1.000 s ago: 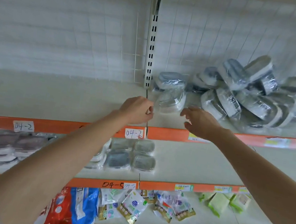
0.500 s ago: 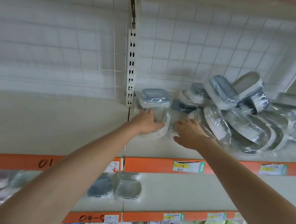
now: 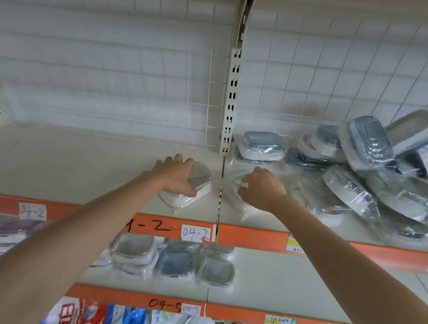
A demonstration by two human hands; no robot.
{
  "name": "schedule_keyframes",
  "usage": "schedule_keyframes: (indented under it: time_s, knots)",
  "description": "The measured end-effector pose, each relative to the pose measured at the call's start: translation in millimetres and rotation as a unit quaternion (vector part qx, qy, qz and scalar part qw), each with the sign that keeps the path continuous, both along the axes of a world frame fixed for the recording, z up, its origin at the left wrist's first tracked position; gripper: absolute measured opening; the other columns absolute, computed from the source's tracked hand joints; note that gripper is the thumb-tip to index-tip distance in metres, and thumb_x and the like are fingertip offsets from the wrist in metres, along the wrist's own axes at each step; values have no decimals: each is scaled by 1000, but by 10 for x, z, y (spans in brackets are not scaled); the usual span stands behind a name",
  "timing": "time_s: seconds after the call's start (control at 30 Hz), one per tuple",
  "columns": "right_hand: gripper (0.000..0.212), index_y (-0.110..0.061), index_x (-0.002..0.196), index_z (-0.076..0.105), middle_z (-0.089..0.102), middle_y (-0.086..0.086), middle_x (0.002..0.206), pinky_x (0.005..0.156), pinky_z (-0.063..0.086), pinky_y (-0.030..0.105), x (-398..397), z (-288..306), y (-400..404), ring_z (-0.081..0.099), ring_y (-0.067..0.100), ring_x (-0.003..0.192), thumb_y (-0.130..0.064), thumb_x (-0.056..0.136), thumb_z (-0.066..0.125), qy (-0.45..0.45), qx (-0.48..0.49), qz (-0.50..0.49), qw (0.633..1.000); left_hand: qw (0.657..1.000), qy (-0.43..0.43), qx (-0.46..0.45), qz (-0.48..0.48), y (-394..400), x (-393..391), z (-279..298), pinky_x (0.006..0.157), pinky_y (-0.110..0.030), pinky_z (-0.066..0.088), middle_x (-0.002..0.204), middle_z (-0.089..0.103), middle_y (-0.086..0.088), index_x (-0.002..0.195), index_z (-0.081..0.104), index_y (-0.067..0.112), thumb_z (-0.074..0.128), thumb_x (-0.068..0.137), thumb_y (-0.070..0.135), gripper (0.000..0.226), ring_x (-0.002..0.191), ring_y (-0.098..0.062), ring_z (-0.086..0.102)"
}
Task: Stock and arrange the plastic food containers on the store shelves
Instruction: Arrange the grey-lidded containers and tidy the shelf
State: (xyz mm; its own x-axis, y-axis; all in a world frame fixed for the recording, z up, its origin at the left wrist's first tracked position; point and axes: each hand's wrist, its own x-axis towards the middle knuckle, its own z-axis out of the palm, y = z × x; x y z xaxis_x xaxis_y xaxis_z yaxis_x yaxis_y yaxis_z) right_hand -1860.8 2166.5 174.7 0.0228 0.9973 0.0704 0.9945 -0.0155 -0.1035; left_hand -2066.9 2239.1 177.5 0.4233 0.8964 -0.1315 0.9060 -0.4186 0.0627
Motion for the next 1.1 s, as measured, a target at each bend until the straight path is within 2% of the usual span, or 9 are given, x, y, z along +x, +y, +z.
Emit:
schedule_keyframes:
  time_s: [0.13,0.27,0.33,0.47,0.53,0.7,0.83,0.93,1.1]
  knots:
    - [45,-15,128,57,51,3,136,105,33,28,-70,93,22,42,21,126,-5,85,48,114,-33,78,990,999,-17,-25,35,-24,-251,-11,96,-40,37,131,37,-10,137,32,22,65,76,36,70,120,-31,39]
    - [76,-24,149,21,8,1,158,113,24,46,35,8,50,10,25,142,-2,81,49,-47,-85,106,990,999,-19,-35,33,-92,-322,-27,99,-44,40,132,38,-15,140,30,22,64,80,54,77,120,-34,42]
    - [83,-25,151,10,-3,1,159,111,27,44,69,-61,48,11,28,142,-6,82,53,-58,-120,107,985,1000,-2,-8,21,-145,-325,-59,97,-44,42,130,41,-17,140,30,19,63,81,56,77,117,-35,46]
    - [70,-22,149,22,20,5,153,104,36,41,11,-167,25,40,28,129,-23,88,58,-18,-62,93,994,998,3,62,22,-217,-339,-94,96,-42,38,128,42,-15,139,32,19,64,80,54,76,118,-33,44]
    - [59,-25,143,32,35,7,139,99,36,39,-48,-148,3,46,26,122,-33,90,56,-79,-6,93,992,994,1,102,31,-236,-371,-91,94,-41,36,127,42,-13,138,33,17,65,79,52,76,118,-32,42]
    - [49,-20,128,51,45,6,121,94,36,32,-190,-136,-22,46,22,114,-43,86,61,-119,54,94,987,980,-17,182,76,-271,-541,-68,93,-42,35,128,41,-13,136,33,10,70,73,51,84,117,-31,40]
    - [50,-17,122,54,41,6,131,98,33,34,-253,-146,-41,37,23,122,-47,83,64,-104,66,107,987,973,-69,194,102,-332,-690,-25,95,-41,34,131,36,-12,138,31,8,74,69,50,91,120,-30,35]
    - [51,-10,117,54,41,8,139,96,36,34,-327,-144,-28,41,26,125,-47,83,64,-45,47,103,993,967,-110,209,94,-396,-759,22,93,-40,34,127,35,-11,136,32,7,76,65,46,92,118,-29,33]
    - [66,-10,121,44,57,9,118,82,43,34,-593,-157,-41,49,25,112,-61,81,57,-61,63,50,995,980,-70,186,27,-538,-805,74,91,-34,31,120,35,-6,131,40,11,78,61,41,86,112,-24,33]
